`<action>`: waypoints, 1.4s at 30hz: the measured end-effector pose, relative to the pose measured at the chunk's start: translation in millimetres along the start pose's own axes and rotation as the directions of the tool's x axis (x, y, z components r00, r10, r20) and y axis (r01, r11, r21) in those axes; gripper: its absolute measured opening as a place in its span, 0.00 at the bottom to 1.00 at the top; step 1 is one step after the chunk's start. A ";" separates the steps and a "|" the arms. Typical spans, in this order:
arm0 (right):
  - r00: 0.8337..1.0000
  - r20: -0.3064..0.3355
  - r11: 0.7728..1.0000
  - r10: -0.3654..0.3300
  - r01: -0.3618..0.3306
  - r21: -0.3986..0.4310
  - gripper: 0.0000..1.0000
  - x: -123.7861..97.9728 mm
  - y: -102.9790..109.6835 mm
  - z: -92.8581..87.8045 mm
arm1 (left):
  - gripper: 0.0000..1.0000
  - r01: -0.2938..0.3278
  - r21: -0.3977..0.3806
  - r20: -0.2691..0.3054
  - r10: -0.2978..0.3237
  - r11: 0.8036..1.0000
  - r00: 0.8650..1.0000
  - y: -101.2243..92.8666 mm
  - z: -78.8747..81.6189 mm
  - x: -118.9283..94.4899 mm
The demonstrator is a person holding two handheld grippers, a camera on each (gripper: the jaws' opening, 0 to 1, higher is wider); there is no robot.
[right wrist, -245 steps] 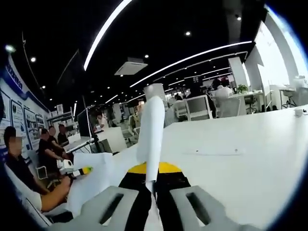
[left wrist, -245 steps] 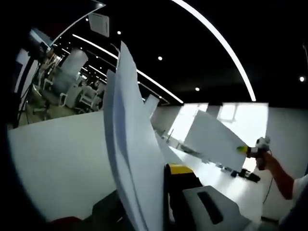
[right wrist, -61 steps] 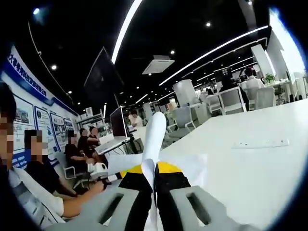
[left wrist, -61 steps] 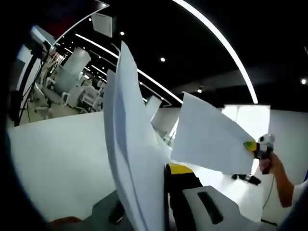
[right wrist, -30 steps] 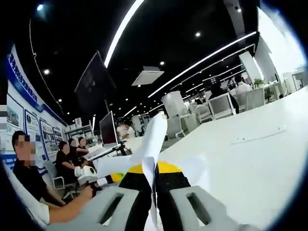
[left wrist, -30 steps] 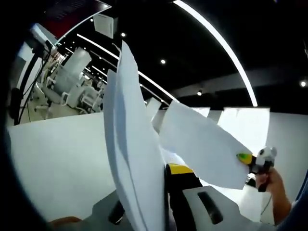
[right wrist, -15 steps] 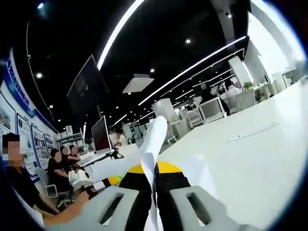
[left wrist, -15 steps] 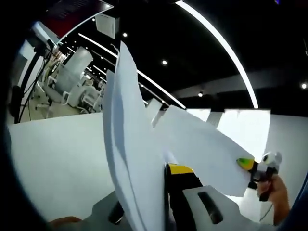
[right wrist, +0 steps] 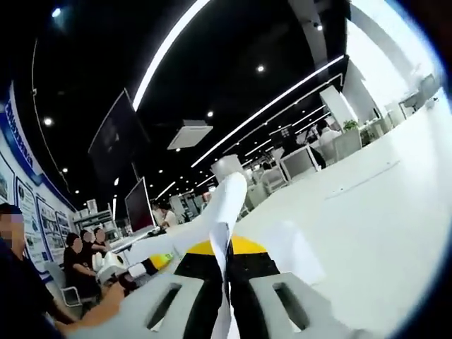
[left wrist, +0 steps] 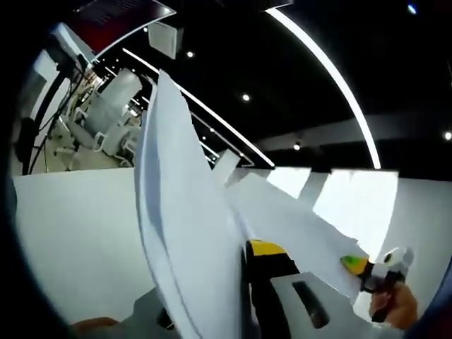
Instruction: Organize the stack of printing papers by aligning and flattening the scattered papers on the table
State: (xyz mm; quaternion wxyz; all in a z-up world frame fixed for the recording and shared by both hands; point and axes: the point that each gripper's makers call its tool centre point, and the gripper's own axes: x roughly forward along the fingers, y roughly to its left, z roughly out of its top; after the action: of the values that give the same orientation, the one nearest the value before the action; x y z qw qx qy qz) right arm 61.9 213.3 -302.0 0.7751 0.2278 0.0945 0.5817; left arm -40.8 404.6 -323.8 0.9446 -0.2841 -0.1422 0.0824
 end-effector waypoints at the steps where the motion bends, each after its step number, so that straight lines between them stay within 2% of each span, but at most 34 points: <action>1: 1.000 0.002 1.000 0.003 -0.003 0.013 0.00 -0.2 0.1 -1.2 | 0.10 0.000 -0.001 0.002 0.000 1.000 1.000 0.2 0.3 -0.1; 9: 1.000 -0.002 1.000 0.000 0.000 -0.007 0.00 1.8 6.9 -9.2 | 0.15 0.007 -0.028 0.022 -0.006 1.000 1.000 1.1 3.4 0.1; 14: 1.000 -0.011 1.000 0.026 -0.026 0.001 0.00 3.6 19.2 -19.8 | 0.15 0.008 -0.036 0.022 -0.007 0.999 1.000 2.2 3.0 0.0; 31: 0.999 0.023 0.999 0.027 -0.028 0.025 0.00 -2.1 26.2 -22.8 | 0.15 0.005 -0.044 0.038 -0.004 0.999 0.999 5.0 4.4 -1.3; 42: 1.000 0.022 0.999 0.019 -0.019 0.032 0.00 -3.6 28.8 -35.5 | 0.14 -0.006 -0.037 0.032 0.007 0.999 0.999 5.5 3.0 0.1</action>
State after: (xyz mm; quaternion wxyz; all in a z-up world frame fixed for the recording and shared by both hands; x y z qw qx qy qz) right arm 21.4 224.8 -320.3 0.7667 0.2476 0.0934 0.5849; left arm -42.1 410.7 -324.6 0.9364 -0.3007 -0.1581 0.0875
